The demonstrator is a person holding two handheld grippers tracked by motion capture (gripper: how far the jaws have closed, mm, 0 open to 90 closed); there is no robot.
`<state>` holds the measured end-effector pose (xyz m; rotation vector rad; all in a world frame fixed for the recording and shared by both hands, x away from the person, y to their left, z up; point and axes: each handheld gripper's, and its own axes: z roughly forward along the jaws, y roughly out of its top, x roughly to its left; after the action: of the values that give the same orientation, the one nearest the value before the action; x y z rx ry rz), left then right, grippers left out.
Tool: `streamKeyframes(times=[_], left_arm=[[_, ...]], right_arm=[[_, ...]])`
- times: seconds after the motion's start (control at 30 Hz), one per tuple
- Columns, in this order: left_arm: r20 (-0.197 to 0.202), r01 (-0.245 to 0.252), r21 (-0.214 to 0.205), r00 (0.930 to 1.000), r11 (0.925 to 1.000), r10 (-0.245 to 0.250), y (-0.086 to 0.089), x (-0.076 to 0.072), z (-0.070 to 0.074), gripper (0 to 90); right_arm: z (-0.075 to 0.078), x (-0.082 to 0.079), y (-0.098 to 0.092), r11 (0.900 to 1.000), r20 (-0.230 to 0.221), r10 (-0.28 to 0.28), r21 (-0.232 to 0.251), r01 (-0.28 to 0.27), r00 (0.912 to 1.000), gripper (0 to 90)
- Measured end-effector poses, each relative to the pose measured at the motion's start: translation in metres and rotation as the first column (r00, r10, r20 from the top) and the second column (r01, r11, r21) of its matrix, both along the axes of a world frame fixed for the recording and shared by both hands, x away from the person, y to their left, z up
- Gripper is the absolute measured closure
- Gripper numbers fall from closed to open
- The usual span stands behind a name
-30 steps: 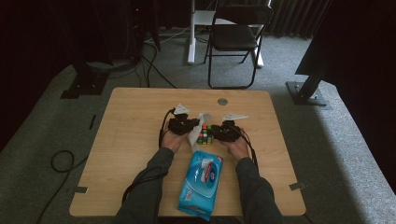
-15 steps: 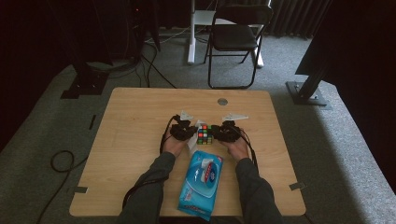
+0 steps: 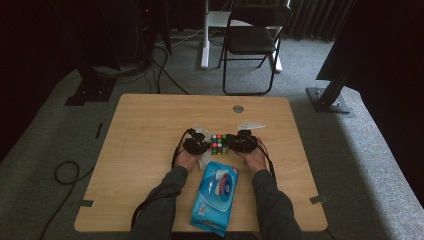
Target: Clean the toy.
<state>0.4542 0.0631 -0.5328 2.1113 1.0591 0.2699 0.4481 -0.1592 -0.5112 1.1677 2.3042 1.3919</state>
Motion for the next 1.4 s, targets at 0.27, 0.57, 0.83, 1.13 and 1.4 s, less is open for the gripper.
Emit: streamKeyframes(times=[0.27, 0.57, 0.83, 1.13, 1.4], left_arm=[[0.057, 0.041, -0.134, 0.9978, 0.9901, -0.033, 0.012, -0.011, 0.026, 88.6], [0.027, 0.045, -0.116, 0.9987, 0.9922, -0.042, 0.012, -0.012, 0.015, 88.6], [-0.016, 0.04, -0.044, 0.999, 0.9983, -0.041, 0.005, -0.01, -0.008, 88.6], [0.02, 0.058, -0.1, 0.9982, 0.9933, -0.056, 0.011, -0.011, 0.012, 88.5], [0.053, 0.111, -0.119, 0.993, 0.9867, -0.105, 0.015, -0.018, 0.025, 88.3]], right_arm=[[-0.001, 0.0, -0.001, 0.9999, -0.003, -0.002, 0.014, 0.002, 1.0, 63.1], [-0.002, 0.0, -0.001, 0.9998, -0.006, -0.007, 0.019, 0.007, 1.0, 63.2], [-0.002, -0.001, -0.001, 0.9997, -0.008, -0.01, 0.021, 0.01, 0.9999, 63.2], [-0.002, -0.001, -0.001, 0.9996, -0.007, -0.012, 0.026, 0.012, 0.9999, 63.3], [-0.003, -0.001, -0.001, 0.9993, -0.007, -0.014, 0.034, 0.014, 0.9999, 63.3]])
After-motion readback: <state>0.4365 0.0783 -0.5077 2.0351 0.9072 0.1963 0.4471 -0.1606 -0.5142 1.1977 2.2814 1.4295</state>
